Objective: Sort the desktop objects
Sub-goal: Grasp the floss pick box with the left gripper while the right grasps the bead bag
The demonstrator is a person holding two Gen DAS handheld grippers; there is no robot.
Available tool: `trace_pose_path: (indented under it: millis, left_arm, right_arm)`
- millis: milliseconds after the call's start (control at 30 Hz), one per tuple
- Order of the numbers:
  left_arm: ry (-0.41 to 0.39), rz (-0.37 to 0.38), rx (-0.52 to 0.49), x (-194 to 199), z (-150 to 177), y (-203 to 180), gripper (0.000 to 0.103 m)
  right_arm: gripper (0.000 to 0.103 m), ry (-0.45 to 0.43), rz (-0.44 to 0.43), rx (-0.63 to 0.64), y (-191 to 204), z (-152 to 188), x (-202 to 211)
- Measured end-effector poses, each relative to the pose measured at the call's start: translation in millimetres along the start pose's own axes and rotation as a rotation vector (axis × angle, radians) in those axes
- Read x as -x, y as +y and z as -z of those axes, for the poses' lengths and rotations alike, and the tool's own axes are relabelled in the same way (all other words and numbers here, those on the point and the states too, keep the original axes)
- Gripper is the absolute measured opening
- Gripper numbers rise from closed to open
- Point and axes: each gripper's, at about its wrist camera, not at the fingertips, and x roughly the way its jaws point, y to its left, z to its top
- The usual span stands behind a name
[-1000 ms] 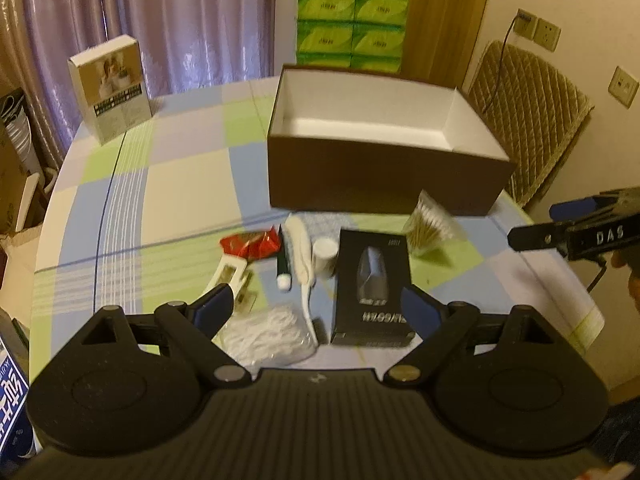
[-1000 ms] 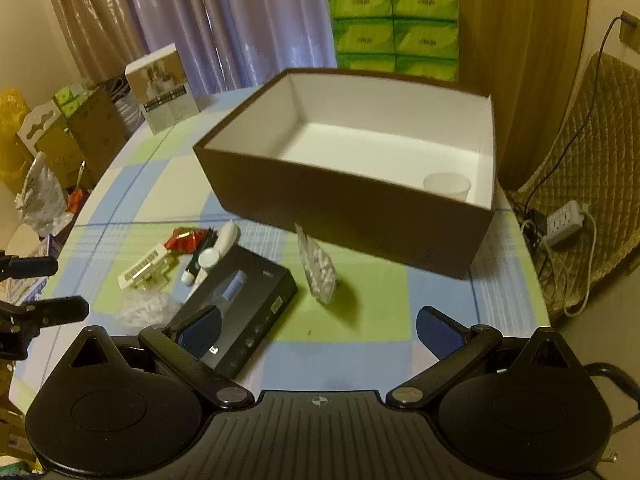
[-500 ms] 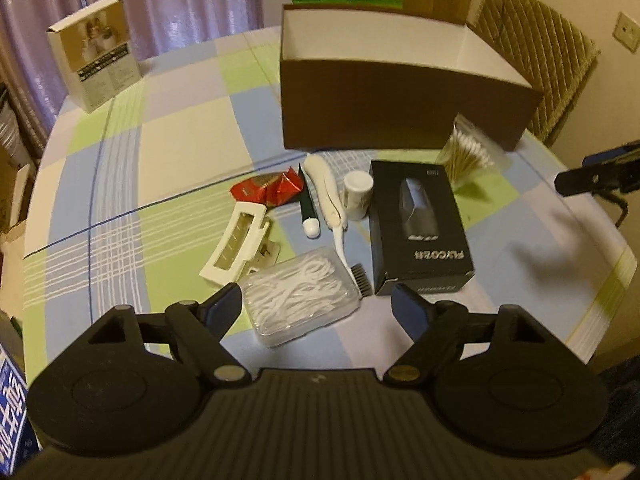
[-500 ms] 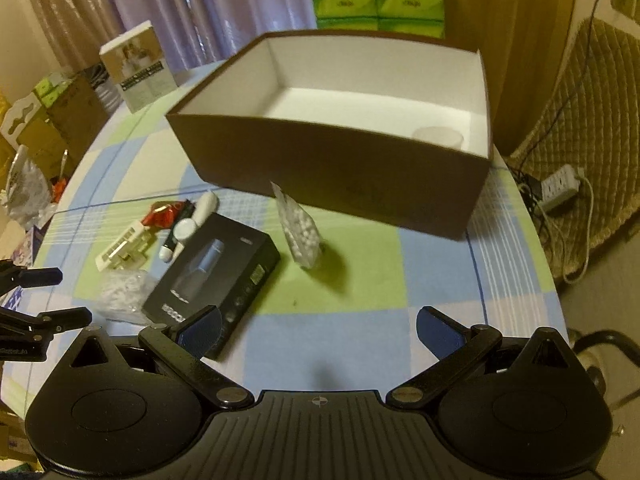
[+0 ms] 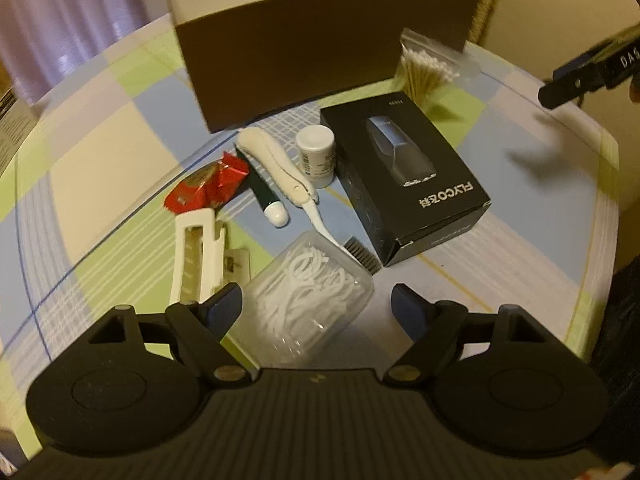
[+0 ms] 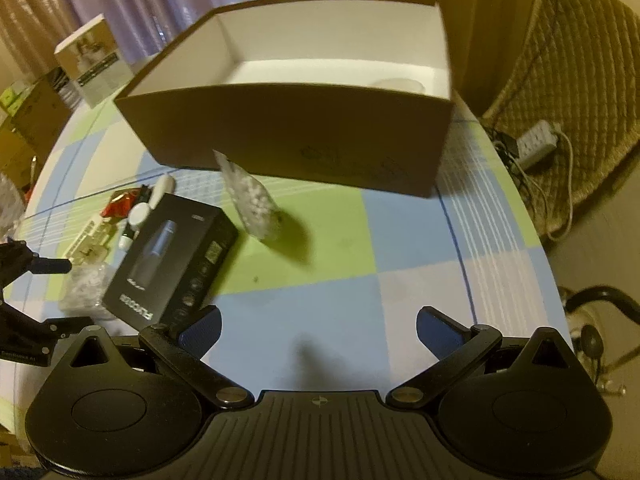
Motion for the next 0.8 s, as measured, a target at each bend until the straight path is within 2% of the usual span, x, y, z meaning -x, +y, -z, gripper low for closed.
trace_pose_path:
  millis: [133,267,367,400,433,567,800]
  left_arm:
    - [0.006,0.002,-0.070,-11,-5,-1,0.079]
    - [0.037,-0.007,-0.075,-19,-6,-2,0.071]
    - [0.075,0.010,-0.049,-18,1,-3,0.060]
    - [0.094,0.018,-0.037,-17,5,-4,0.055]
    - [0.106,0.024,-0.022,-16,8,-4,0.054]
    - [0.114,0.026,0.090,-9,23,-2,0.053]
    - [0.063,-0.012,0.270,-7,24,3,0.052]
  right_arm:
    - [0.101,0.014,0.016,-0.033,-7,3,-2]
    - [0.101,0.020,0.024,-0.048,-10,4,-3]
    - [0.101,0.025,0.023,-0.051,-9,4,-5]
    - [0.101,0.026,0.023,-0.050,-9,4,-6]
    - [0.101,0.026,0.021,-0.049,-8,4,-6]
    - [0.101,0.027,0.010,-0.034,-5,0,-10]
    - [0.101,0.030,-0.021,0.020,7,-7,-18]
